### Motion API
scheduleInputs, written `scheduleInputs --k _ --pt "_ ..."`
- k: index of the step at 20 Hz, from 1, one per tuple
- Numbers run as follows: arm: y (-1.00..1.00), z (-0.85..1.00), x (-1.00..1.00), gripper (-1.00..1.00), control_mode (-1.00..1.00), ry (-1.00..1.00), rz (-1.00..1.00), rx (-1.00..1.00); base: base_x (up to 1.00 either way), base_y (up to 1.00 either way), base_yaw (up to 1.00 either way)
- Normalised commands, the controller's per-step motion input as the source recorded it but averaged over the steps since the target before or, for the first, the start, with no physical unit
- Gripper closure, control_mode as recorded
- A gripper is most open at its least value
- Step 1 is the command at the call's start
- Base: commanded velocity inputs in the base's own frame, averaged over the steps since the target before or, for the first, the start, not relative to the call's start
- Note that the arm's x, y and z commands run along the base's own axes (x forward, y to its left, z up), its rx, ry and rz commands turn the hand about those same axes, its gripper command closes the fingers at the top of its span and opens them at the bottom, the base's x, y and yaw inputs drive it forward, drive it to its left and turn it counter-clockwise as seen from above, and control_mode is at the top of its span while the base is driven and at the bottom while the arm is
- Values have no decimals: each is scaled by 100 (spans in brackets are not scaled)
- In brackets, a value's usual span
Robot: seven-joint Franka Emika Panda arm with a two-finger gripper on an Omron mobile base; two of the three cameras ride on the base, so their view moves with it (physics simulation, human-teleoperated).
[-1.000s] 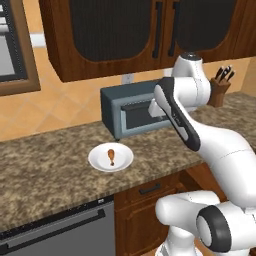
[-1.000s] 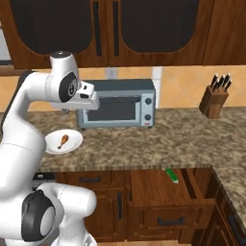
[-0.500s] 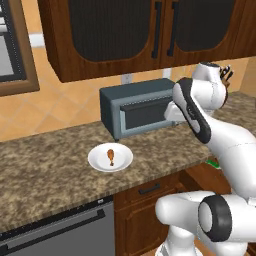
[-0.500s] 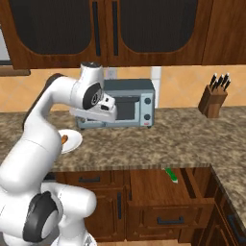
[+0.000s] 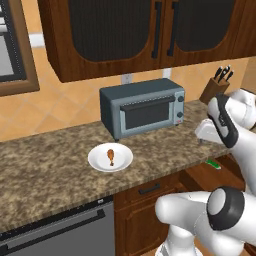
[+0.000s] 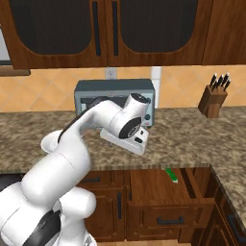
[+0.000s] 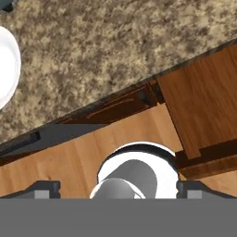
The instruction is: Pick up the knife from the drawer and place it on the cutting board. Then place the meat from the plate to the cutting board.
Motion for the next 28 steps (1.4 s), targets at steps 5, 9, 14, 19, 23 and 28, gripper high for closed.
scheduleInputs --k 5,9,14,19,23,28 --pt "-59 -49 6 -100 -100 12 1 2 0 0 0" --pt "-56 -38 35 -100 -100 7 3 6 0 0 0" --pt "-50 -52 31 -100 -100 1 4 6 0 0 0" --pt "-14 -43 22 -100 -100 0 3 1 0 0 0" --pt "-20 -52 0 -100 -100 1 0 0 0 0 0" --pt "-40 -33 -6 -100 -100 0 0 3 0 0 0"
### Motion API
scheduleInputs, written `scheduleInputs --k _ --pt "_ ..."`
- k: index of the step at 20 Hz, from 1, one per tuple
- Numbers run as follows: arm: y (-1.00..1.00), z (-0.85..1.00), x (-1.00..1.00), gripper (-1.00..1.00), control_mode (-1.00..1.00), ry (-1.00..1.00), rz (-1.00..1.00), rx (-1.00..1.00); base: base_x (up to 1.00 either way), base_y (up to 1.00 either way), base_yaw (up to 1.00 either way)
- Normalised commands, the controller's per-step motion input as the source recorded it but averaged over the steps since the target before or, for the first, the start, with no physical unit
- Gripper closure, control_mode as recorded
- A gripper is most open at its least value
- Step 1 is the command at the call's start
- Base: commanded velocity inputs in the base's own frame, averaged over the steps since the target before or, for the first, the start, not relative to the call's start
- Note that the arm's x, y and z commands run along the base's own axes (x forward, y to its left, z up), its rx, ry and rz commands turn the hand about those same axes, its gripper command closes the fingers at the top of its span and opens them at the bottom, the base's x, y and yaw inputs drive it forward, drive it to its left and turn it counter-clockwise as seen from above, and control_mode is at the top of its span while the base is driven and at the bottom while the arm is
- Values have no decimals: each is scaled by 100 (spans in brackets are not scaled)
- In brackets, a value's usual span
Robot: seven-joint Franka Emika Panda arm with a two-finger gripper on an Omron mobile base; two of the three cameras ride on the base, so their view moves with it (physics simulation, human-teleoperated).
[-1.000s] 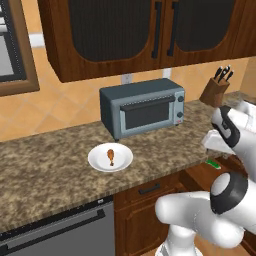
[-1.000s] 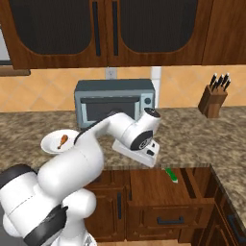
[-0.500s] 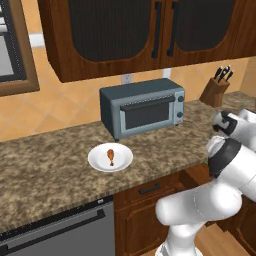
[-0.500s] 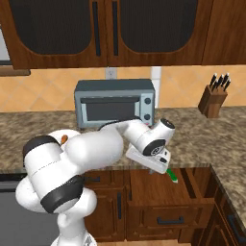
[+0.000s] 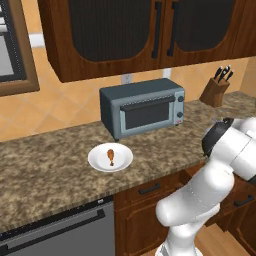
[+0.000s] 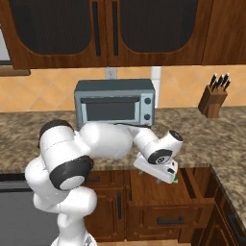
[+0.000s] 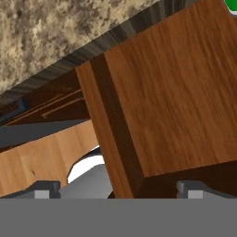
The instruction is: Pick up the knife from the drawer and place it on the cutting board. Then place the meat from the plate to the cutting board.
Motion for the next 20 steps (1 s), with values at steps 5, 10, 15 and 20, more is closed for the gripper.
scheduleInputs --k 5,10,15,20 --pt "-24 -28 28 -100 -100 3 0 4 0 0 0" --pt "-22 -39 18 -100 -100 0 0 3 0 0 0" --pt "-19 -43 9 -100 -100 0 0 2 0 0 0" --pt "-33 -44 0 -100 -100 0 0 3 0 0 0"
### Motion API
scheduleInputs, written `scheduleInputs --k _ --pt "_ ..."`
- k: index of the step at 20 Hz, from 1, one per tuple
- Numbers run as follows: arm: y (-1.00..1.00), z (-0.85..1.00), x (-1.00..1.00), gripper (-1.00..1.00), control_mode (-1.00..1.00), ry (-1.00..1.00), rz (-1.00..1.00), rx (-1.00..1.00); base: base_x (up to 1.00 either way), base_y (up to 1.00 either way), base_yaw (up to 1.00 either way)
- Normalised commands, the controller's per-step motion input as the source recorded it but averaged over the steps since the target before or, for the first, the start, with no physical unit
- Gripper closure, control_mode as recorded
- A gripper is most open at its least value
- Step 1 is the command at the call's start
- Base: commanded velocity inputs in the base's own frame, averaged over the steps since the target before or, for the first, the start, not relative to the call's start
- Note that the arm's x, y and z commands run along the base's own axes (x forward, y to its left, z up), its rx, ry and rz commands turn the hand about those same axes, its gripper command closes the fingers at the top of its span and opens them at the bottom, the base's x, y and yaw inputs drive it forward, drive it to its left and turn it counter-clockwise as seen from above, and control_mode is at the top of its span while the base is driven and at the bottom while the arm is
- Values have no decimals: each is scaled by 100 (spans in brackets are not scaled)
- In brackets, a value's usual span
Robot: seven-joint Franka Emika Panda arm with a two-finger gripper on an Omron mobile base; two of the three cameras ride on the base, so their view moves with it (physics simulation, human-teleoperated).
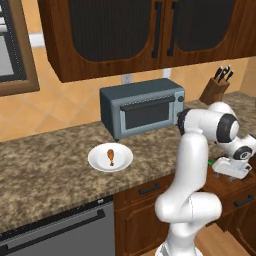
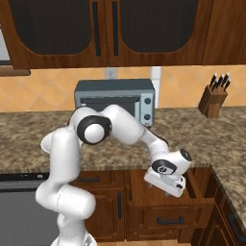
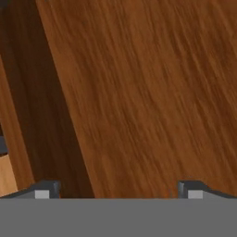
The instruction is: Pick up the knife from the drawer and place it on the cutting board. Then place the meat from the plate to the cutting board.
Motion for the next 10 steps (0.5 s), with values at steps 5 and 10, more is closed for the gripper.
scheduleInputs --k 5,10 --pt "-29 -33 -8 -100 -100 0 0 1 0 0 0" --pt "-32 -14 -55 -100 -100 7 1 0 0 0 0"
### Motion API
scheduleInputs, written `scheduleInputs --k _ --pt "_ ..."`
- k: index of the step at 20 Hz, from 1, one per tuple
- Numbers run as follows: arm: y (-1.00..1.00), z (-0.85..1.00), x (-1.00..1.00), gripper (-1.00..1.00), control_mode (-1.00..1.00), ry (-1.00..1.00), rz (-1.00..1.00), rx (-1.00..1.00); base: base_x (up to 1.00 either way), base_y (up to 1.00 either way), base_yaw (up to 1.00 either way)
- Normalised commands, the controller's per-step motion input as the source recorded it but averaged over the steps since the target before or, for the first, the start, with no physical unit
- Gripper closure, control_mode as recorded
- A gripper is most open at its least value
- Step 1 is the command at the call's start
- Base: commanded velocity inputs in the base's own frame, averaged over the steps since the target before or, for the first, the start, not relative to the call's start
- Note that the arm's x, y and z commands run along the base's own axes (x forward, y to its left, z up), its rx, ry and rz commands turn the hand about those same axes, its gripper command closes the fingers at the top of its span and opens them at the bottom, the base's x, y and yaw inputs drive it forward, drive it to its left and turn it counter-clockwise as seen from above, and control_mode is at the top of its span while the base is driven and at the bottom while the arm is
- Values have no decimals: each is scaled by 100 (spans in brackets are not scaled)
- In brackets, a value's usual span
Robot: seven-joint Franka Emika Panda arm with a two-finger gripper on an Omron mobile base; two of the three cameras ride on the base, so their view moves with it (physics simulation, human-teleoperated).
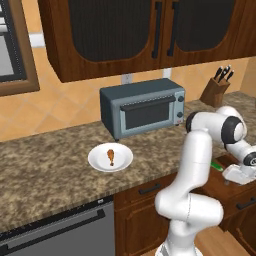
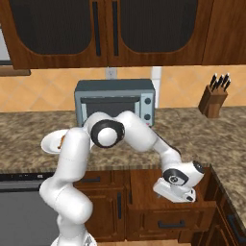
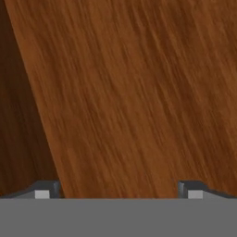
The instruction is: Pick up the knife from the drawer and place it on the cutting board. Then place the meat from the plate to the cutting board.
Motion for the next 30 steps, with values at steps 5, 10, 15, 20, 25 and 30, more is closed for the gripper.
scheduleInputs --k 5,10,15,20,25,30 --pt "-32 0 -100 -100 -100 3 0 0 0 0 0" --pt "-25 7 -100 -100 -100 2 -1 0 0 0 0" --pt "-39 28 -100 -100 -100 1 -2 2 0 0 0" --pt "-21 36 -64 -100 -100 0 0 0 0 0 0" --pt "33 5 82 -100 -100 -3 14 0 0 0 0" --pt "50 0 74 -100 -100 -2 15 -4 0 0 0"
